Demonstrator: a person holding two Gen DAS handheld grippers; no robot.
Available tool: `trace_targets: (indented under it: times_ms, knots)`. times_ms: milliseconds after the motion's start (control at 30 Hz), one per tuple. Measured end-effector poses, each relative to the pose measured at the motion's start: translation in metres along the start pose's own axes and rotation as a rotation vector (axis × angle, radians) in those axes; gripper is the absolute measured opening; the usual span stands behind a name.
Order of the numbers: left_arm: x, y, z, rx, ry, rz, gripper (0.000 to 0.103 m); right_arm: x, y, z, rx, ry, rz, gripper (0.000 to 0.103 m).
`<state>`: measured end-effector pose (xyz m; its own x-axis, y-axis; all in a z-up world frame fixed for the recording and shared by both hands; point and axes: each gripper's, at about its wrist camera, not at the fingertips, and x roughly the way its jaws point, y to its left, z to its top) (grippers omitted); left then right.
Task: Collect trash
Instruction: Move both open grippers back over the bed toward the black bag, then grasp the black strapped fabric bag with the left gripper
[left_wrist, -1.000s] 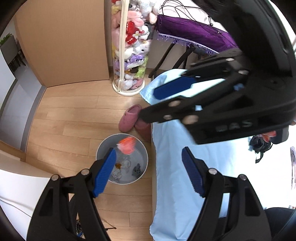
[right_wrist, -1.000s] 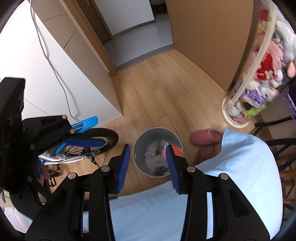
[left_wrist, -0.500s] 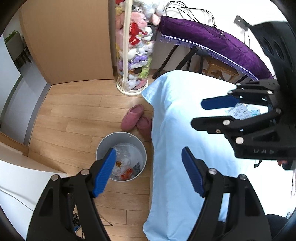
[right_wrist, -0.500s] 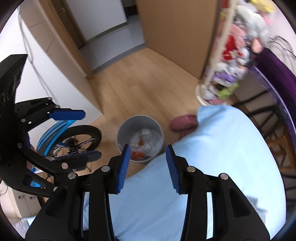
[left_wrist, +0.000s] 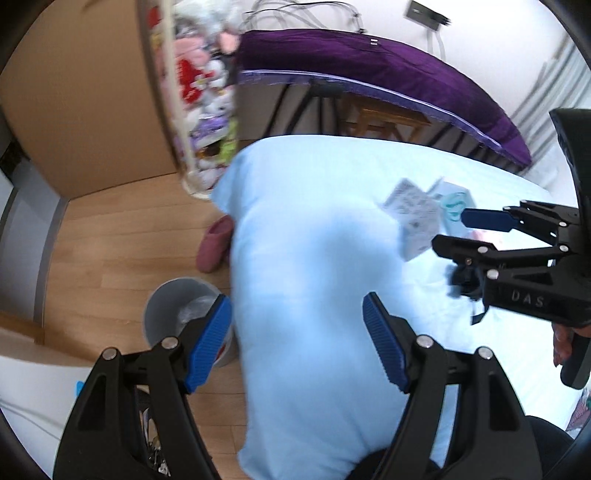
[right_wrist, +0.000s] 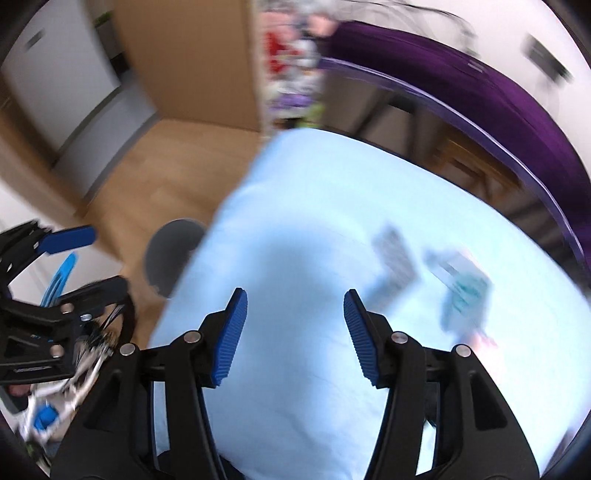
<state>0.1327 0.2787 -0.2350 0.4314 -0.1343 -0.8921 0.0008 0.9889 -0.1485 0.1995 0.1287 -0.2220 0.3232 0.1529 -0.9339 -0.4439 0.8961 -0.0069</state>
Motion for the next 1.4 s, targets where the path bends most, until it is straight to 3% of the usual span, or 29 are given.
trace_targets:
  times_ms: [300,700,1133,1400]
  knots:
    - [0.013,-0.090,0.017,0.104,-0.006,-0.050,0.073,-0.030,-0.107,-0.060,0.200,-0.027,-0.113,0.053]
    - [0.050,-0.217,0.004,0.261,0.051,-0.134,0.073,-0.032,-0.217,-0.148,0.394,-0.023,-0.160,0.053]
    - [0.113,-0.299,0.000,0.348,0.111,-0.239,0.073,-0.004,-0.263,-0.196,0.474,-0.014,-0.161,0.053]
    - [0.165,-0.326,-0.002,0.439,0.148,-0.162,0.072,0.003,-0.268,-0.200,0.480,-0.005,-0.152,0.053]
